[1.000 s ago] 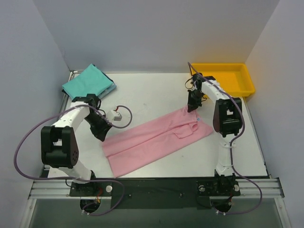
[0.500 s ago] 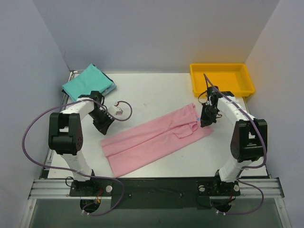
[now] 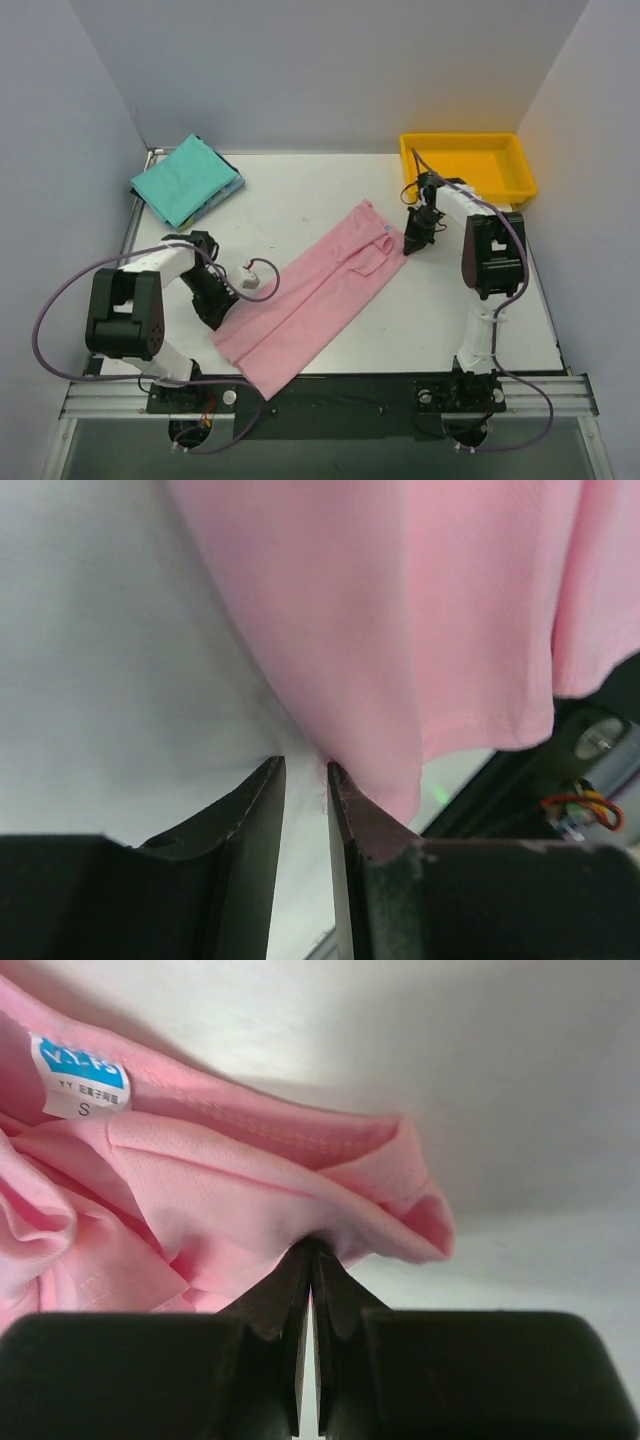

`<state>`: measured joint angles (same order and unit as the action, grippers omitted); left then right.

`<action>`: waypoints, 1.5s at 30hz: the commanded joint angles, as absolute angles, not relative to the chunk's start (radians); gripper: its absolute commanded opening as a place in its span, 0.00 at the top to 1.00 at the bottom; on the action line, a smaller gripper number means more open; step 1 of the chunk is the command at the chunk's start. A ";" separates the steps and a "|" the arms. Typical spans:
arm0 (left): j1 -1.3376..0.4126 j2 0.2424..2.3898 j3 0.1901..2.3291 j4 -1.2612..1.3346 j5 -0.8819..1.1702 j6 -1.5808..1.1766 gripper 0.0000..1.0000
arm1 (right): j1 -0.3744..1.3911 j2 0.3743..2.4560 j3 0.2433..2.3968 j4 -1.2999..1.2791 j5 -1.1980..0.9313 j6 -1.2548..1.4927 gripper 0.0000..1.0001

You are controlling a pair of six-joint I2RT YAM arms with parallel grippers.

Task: Fold and stack the t-shirts
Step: Rotate the tshirt 90 degrees

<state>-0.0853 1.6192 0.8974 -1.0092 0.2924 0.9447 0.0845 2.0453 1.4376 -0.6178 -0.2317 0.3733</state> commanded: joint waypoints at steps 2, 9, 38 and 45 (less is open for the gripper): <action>-0.094 1.476 0.856 -1.214 0.434 1.101 0.64 | 0.196 2.176 1.658 -0.670 -0.264 0.399 1.00; -0.143 1.451 0.929 -1.299 0.543 1.100 0.57 | 0.186 2.402 2.125 -0.781 -0.285 0.355 1.00; -0.110 1.545 0.891 -1.031 0.462 0.928 0.57 | 0.373 2.335 1.947 -0.529 -0.295 0.451 1.00; -0.110 1.546 0.888 -1.034 0.463 0.930 0.57 | 0.305 2.347 1.954 -0.468 -0.275 0.573 1.00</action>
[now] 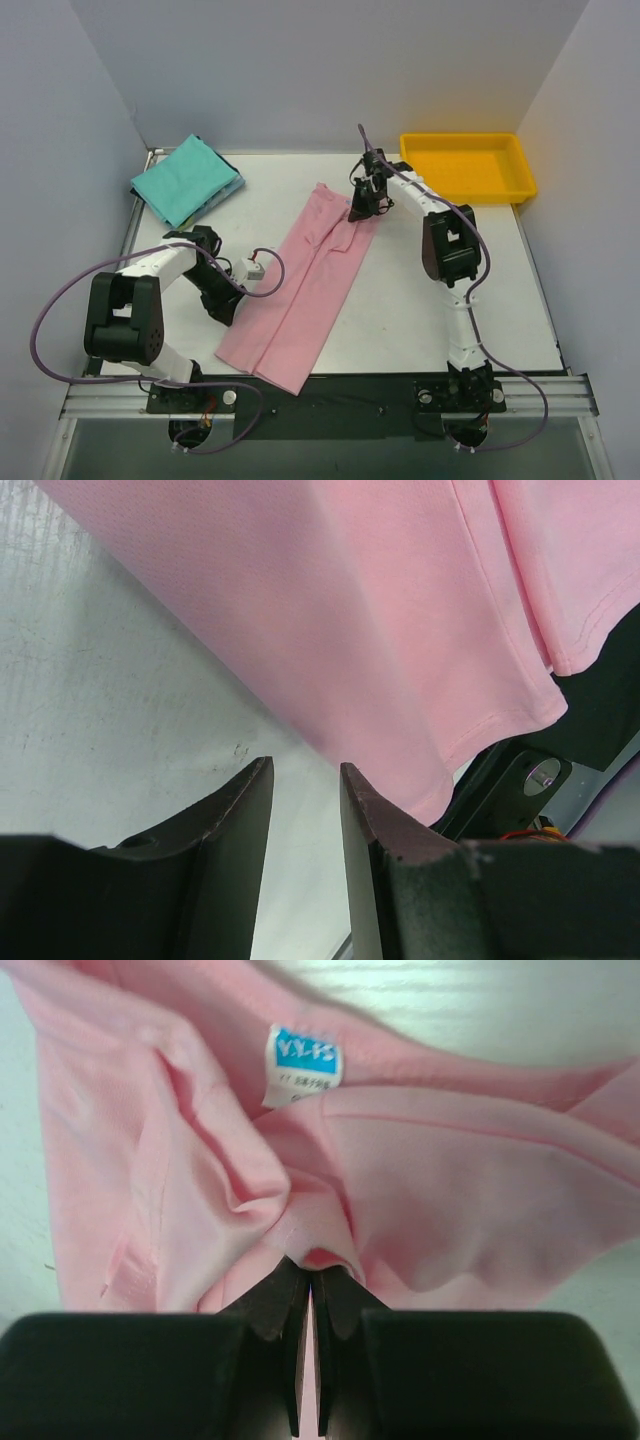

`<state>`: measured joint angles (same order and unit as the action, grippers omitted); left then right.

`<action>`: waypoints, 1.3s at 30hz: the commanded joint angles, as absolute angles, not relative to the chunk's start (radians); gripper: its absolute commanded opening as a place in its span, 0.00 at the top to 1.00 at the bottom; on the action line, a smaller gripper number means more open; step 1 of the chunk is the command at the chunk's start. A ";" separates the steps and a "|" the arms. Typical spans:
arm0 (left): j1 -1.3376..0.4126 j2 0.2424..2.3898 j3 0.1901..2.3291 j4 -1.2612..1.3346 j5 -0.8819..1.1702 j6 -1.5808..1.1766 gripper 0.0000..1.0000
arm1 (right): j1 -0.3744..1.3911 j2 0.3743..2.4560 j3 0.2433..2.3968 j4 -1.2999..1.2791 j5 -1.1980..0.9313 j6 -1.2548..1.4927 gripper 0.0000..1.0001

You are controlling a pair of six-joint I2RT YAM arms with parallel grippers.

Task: Fold and stack the t-shirts
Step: Rotate the tshirt 90 degrees

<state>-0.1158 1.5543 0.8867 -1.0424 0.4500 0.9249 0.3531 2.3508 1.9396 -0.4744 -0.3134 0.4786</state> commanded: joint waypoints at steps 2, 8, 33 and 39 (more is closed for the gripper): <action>-0.110 1.545 0.879 -1.031 0.465 0.930 0.57 | 0.281 2.349 1.938 -0.448 -0.284 0.600 1.00; -0.110 1.552 0.873 -1.037 0.508 0.927 0.57 | 0.235 2.401 2.014 -0.436 -0.293 0.627 1.00; -0.112 1.787 1.320 -0.768 0.558 0.368 0.47 | 0.249 2.175 1.806 -0.279 -0.341 0.489 0.64; -0.130 1.887 1.289 -0.851 0.571 0.452 0.49 | 0.235 2.203 1.847 -0.428 -0.175 0.485 0.59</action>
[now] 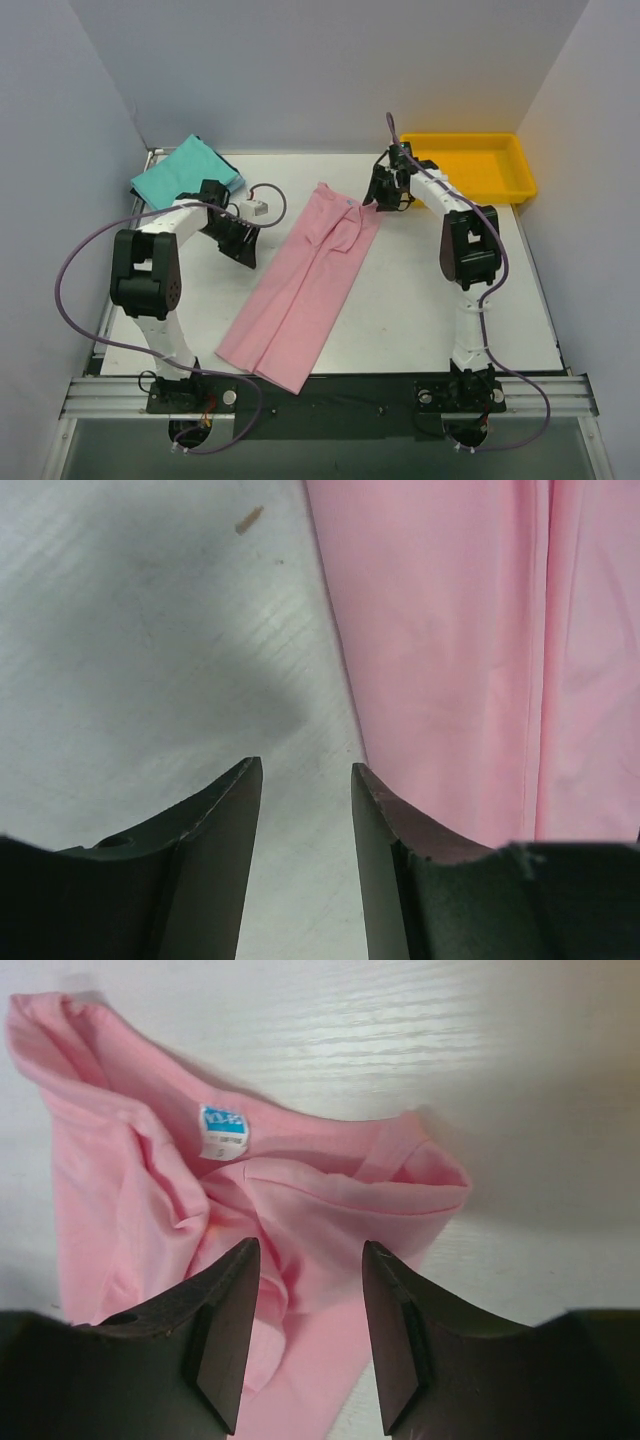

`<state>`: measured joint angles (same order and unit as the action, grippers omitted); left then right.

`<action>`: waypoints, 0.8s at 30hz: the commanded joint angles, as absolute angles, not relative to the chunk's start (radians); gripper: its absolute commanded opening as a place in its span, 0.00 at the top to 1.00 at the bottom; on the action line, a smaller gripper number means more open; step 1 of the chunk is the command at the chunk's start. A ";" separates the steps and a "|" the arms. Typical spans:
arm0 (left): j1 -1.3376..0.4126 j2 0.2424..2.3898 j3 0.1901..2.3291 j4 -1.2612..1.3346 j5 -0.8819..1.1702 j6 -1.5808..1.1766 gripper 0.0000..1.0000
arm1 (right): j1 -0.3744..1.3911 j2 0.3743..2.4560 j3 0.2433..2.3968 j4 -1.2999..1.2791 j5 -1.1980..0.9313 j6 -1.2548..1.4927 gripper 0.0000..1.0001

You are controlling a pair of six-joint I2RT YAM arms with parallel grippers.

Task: Fold and stack the t-shirts
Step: Rotate the tshirt 90 degrees

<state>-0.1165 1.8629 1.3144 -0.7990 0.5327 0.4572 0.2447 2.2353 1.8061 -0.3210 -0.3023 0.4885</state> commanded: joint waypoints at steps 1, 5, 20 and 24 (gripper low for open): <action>-0.136 1.888 1.279 -0.857 0.581 0.466 0.51 | 0.242 2.207 1.853 -0.437 -0.167 0.470 0.58; -0.159 1.878 1.215 -0.874 0.620 0.492 0.53 | 0.250 2.264 1.885 -0.469 -0.161 0.457 0.59; -0.261 1.850 1.149 -0.896 0.830 0.540 0.55 | 0.224 2.595 2.371 -0.522 -0.308 0.525 1.00; -0.325 1.867 1.166 -0.870 0.883 0.537 0.54 | 0.204 2.622 2.407 -0.453 -0.317 0.571 1.00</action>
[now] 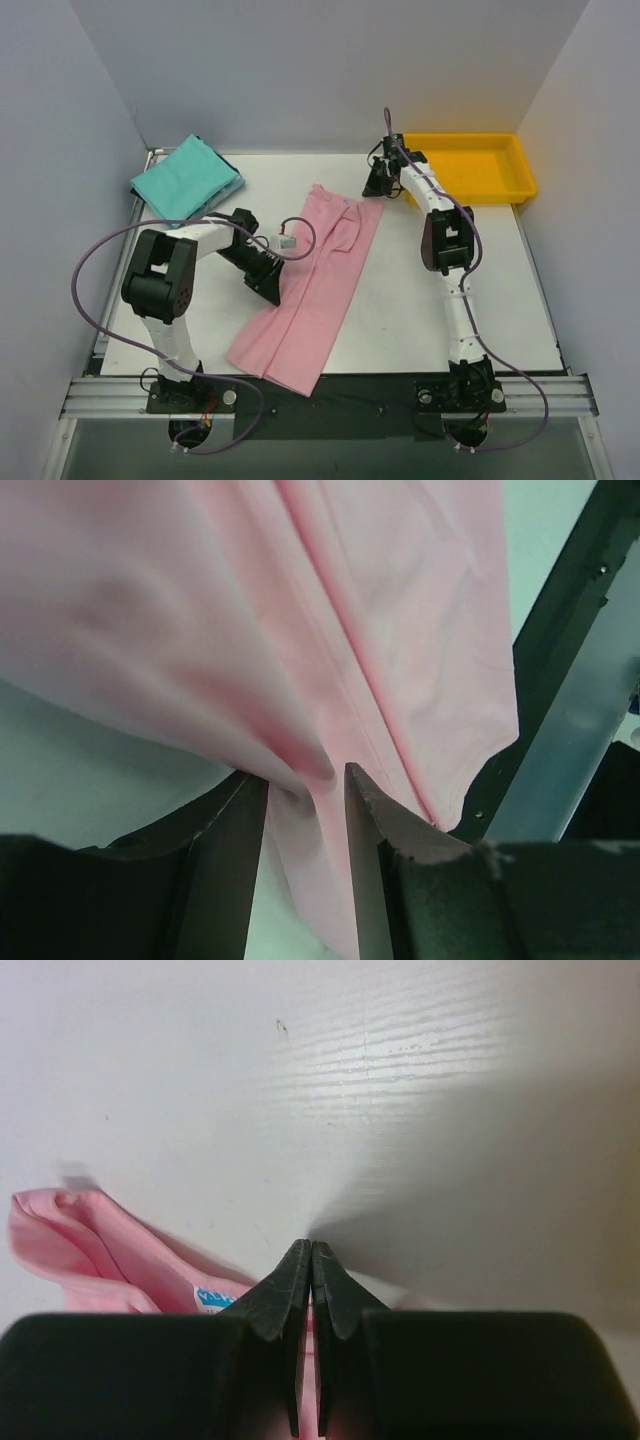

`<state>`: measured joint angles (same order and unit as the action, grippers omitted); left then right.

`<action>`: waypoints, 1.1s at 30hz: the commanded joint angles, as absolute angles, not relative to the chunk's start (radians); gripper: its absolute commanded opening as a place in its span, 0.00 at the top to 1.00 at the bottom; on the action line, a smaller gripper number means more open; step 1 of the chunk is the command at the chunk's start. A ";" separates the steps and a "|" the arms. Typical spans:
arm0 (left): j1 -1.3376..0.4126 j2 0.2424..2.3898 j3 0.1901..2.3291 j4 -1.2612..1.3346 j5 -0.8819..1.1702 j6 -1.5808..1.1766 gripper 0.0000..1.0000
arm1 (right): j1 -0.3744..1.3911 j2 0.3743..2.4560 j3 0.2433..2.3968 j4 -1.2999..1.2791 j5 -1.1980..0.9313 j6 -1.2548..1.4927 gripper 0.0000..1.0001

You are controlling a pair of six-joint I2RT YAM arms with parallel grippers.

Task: Fold and stack the t-shirts
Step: Rotate the tshirt 90 degrees

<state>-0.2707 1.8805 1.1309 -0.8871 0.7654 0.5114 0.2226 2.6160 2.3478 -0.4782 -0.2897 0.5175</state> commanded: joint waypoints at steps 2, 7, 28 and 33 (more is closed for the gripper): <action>-0.351 1.871 1.199 -0.891 0.908 0.549 0.53 | 0.198 2.617 2.405 -0.442 -0.334 0.569 1.00; -0.310 1.888 1.342 -1.009 0.830 0.589 0.53 | 0.201 2.505 2.331 -0.423 -0.396 0.496 0.89; -0.268 1.873 1.450 -0.962 0.612 0.517 0.51 | 0.229 2.408 2.103 -0.592 -0.084 0.413 0.55; -0.270 1.870 1.460 -0.922 0.618 0.492 0.51 | 0.221 2.508 2.223 -0.615 -0.215 0.449 0.72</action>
